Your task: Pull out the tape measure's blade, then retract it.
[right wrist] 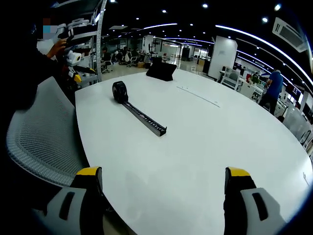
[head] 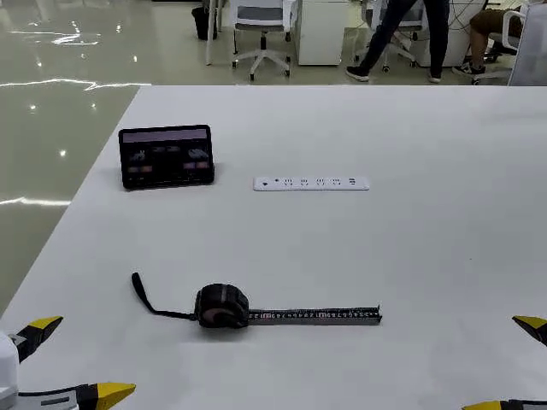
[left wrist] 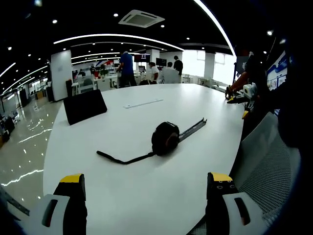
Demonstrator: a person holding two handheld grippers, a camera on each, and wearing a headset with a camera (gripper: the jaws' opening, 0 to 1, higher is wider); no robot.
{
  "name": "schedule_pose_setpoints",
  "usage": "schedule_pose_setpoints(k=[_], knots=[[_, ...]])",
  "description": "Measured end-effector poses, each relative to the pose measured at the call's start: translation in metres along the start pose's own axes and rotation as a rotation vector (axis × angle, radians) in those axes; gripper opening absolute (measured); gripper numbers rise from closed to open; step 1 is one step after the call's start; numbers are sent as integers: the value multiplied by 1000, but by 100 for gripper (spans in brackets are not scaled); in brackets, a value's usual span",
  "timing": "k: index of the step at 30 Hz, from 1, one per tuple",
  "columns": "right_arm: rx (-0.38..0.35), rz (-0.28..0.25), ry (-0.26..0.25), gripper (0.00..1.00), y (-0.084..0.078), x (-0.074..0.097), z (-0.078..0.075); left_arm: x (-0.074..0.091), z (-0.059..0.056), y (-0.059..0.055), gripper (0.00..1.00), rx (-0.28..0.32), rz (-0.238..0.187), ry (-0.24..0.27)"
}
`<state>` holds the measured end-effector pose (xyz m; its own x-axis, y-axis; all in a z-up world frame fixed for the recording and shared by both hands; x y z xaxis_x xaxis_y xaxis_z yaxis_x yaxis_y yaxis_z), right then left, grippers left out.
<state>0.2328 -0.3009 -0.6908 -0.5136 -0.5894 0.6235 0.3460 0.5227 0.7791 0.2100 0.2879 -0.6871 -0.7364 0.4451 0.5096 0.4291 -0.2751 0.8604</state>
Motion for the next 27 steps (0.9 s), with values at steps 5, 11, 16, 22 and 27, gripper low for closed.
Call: schedule_pose_setpoints(k=[5,11,16,22,27], knots=[[-4,5,3,100,0,-2,-2,-5,0,1,100,6,-1,4],[15,14,19,100,2,-5,-2,-11,-4,4,100,17,-6,8],[21,11,15,100,4,-5,-7,-16,-10,6,100,9,-8,7],[47,22,39,100,4,-7,-8,-22,-16,11,100,11,-6,12],[85,42,61,100,9,-10,-15,-25,-18,22,100,25,-35,29]])
Point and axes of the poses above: the centre of the closed fingertips' face, and the gripper's own axes: x roughly backward along the fingers, z roughly to its left, y roughly out of its top, the point moved 8 cm from there along x, roughly backward along the fingers, and after that the axes turned 4 degrees about y, right-handed, at the moved point
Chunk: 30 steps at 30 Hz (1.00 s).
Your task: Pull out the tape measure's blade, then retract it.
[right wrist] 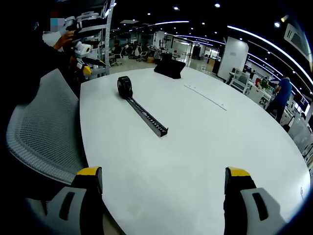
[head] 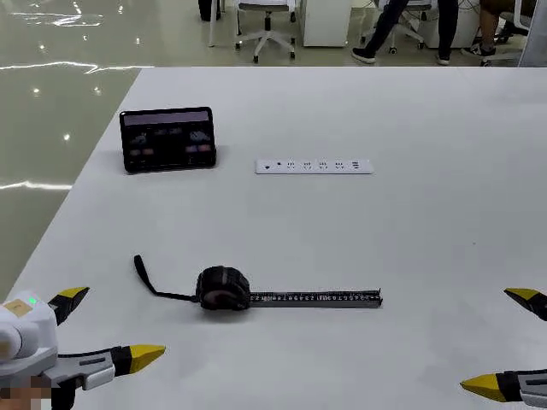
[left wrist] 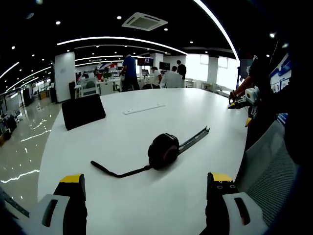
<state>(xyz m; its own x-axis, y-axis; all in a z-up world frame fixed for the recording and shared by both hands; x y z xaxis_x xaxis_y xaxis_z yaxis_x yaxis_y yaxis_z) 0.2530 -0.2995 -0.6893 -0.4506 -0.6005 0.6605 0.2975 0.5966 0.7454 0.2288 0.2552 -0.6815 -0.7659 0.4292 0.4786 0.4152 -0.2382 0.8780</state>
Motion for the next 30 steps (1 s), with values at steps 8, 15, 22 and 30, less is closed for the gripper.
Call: schedule_pose_setpoints(k=[8,15,22,30], knots=[[69,27,44,100,21,-12,-18,-21,-12,23,100,5,14,68],[129,67,115,98,42,-29,-30,-55,-30,41,100,43,2,118],[186,89,164,96,58,-49,-37,-81,-46,44,100,67,6,158],[241,127,225,91,68,-71,-35,-99,-52,30,100,105,14,202]])
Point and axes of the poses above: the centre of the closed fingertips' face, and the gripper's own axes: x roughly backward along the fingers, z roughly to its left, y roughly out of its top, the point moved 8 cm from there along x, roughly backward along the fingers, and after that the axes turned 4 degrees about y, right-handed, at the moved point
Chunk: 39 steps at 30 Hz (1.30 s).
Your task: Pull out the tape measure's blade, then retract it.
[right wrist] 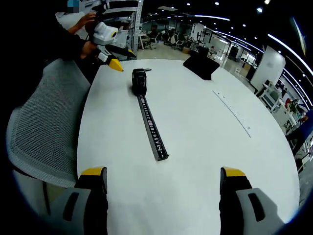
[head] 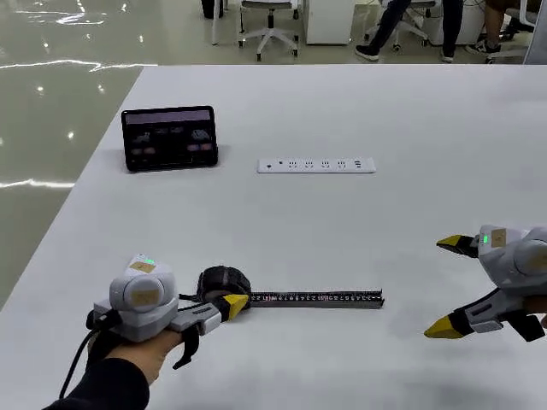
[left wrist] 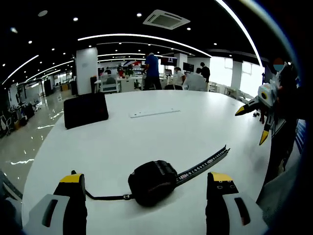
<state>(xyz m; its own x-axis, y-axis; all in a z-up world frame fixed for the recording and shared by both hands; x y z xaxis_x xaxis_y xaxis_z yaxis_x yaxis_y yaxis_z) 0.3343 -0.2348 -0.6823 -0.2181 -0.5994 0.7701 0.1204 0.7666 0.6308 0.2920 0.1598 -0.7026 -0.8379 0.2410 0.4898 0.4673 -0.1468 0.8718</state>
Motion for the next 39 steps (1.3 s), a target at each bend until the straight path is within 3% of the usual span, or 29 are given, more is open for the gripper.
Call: schedule_pose_setpoints(k=[6,20,30,39], knots=[[37,37,38,88,7,-15,-9,-13,1,-5,100,39,-18,26],[81,123,133,77,19,-54,-30,-28,-10,-10,100,43,-41,42],[93,172,175,67,10,-78,-30,-32,-16,-16,100,50,-51,47],[103,207,194,48,0,-92,-32,-37,-13,-19,100,51,-60,53]])
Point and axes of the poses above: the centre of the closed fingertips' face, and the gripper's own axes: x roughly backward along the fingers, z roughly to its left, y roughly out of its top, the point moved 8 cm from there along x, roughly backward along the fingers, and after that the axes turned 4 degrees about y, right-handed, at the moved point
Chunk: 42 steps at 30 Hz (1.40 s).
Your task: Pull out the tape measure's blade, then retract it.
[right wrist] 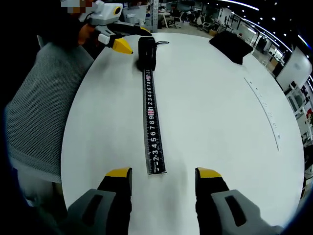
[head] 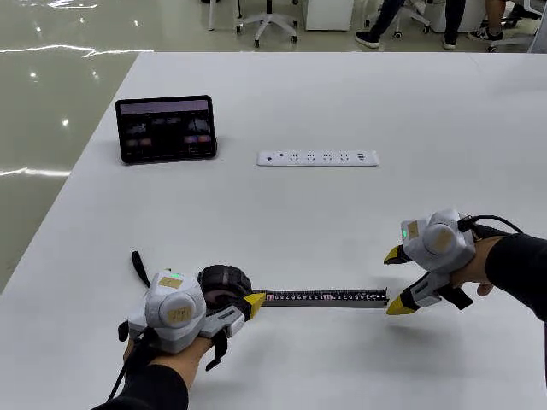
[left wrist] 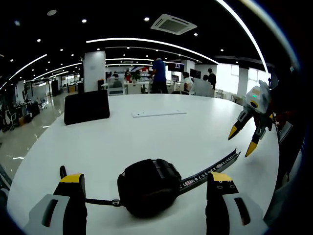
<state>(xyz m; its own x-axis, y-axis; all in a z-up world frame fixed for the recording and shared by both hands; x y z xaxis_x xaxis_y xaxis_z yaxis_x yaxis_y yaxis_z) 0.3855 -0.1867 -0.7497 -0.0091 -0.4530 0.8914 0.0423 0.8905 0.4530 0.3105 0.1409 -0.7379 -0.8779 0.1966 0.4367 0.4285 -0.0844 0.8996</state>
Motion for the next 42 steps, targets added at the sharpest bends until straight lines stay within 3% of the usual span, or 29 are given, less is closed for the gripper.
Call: schedule_pose_setpoints(k=[12,25,33,38,42], knots=[[32,40,30,24,-3,-14,2,-3,3,-1,100,4,-3,9],[71,63,55,14,-1,-19,5,-5,2,-3,99,13,5,17],[63,76,74,12,0,-19,6,-9,2,-5,90,29,27,26],[67,103,77,11,3,-21,5,-18,6,-11,82,94,72,57],[46,133,71,11,5,-22,5,-22,1,-11,78,135,91,57]])
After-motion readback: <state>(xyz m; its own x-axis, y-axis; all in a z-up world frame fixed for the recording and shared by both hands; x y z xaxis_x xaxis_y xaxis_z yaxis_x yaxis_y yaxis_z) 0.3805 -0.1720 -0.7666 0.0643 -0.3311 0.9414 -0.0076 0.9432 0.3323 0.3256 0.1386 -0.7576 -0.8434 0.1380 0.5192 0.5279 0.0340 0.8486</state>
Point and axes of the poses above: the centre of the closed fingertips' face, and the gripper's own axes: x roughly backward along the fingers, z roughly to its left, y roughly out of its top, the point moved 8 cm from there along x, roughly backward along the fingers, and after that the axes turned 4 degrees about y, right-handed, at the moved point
